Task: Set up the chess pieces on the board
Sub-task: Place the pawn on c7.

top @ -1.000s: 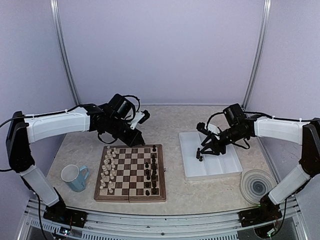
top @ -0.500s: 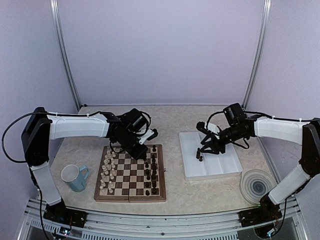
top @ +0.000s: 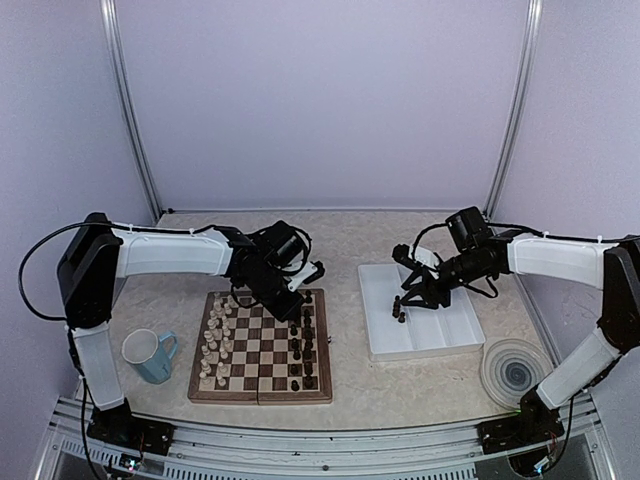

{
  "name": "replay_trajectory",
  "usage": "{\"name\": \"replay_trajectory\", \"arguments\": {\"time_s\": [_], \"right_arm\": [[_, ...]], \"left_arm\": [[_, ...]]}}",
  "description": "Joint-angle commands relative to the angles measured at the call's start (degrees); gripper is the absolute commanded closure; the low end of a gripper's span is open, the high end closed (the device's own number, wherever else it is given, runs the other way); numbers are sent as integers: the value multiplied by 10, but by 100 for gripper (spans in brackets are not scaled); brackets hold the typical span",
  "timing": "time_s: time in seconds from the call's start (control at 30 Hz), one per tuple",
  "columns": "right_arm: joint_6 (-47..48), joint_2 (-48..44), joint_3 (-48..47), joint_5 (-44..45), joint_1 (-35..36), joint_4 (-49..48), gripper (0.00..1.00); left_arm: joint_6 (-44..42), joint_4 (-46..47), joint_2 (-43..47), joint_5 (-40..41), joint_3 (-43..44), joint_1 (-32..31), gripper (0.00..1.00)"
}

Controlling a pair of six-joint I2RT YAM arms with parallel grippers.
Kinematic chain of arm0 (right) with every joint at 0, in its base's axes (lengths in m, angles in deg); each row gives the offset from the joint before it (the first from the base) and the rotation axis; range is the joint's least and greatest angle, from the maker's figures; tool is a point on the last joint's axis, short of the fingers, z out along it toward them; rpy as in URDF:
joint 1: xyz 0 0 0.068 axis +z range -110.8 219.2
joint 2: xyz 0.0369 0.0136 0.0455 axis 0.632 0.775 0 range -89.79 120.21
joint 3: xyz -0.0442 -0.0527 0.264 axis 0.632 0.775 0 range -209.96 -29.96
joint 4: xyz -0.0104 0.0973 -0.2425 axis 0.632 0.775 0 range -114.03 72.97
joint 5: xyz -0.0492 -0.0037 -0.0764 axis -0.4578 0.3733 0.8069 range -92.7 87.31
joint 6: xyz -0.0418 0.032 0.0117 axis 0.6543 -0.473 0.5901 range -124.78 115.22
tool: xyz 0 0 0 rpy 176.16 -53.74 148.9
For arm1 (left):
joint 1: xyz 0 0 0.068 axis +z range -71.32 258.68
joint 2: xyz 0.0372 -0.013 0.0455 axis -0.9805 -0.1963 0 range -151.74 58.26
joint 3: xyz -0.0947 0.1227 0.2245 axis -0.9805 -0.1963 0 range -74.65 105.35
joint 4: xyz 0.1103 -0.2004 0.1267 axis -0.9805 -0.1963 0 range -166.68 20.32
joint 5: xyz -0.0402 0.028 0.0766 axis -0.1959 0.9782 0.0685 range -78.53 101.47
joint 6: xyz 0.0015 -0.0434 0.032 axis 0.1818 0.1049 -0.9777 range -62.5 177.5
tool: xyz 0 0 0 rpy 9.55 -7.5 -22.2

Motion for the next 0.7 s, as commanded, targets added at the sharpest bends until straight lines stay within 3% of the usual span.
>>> {"name": "replay_trajectory", "arguments": {"time_s": [0.0, 0.67], "right_arm": [[5, 6, 6, 1, -3, -5, 57], [6, 15, 1, -6, -3, 0, 56]], "left_arm": [[-10, -7, -14, 5, 18, -4, 93], [-8, -28, -17, 13, 19, -3, 90]]}}
